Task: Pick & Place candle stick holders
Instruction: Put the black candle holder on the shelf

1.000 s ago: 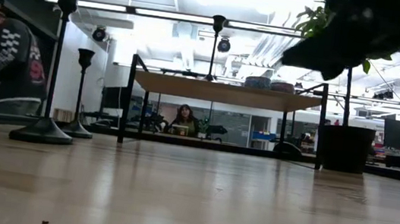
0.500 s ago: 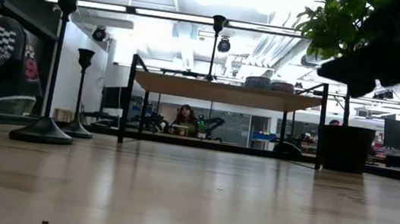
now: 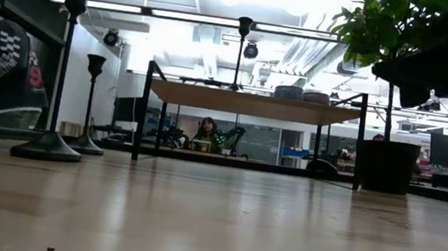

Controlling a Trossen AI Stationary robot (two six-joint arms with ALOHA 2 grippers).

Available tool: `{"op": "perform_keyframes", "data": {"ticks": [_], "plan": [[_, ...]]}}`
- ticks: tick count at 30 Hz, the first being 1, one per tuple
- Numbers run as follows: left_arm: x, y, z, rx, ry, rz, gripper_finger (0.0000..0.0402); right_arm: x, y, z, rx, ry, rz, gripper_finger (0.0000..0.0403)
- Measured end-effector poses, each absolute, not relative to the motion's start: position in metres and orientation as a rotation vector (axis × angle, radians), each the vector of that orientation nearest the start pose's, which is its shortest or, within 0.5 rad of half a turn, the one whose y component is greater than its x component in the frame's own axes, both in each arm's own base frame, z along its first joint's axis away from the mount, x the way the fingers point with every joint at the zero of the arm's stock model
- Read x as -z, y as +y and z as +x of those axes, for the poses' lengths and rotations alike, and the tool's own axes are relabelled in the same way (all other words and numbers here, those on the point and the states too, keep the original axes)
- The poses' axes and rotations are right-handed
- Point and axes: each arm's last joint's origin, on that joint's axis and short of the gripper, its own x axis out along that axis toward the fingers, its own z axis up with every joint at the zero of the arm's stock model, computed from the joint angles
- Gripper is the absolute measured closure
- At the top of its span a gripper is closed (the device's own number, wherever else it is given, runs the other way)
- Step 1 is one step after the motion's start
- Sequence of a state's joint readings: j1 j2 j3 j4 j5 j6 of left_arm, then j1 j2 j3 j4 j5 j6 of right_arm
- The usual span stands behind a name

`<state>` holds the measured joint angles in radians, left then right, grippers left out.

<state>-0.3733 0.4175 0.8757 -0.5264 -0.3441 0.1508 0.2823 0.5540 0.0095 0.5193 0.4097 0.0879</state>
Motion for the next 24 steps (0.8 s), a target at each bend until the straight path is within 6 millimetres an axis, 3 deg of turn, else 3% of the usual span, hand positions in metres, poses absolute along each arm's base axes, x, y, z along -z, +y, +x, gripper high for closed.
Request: {"op": "perform_keyframes", "data": {"ticks": [10, 24], "plan": [[-0.362, -0.013, 0.065, -0.04, 0.103, 0.084, 0.0376, -0.165, 0.015, 0.123, 0.105, 0.033, 0.094, 0.0401], [-0.361, -0.012, 0.065, -0.075, 0.111, 0.058, 0.0376, -0.162, 0.004, 0.122, 0.049, 0.068, 0.152, 0.0399]]}}
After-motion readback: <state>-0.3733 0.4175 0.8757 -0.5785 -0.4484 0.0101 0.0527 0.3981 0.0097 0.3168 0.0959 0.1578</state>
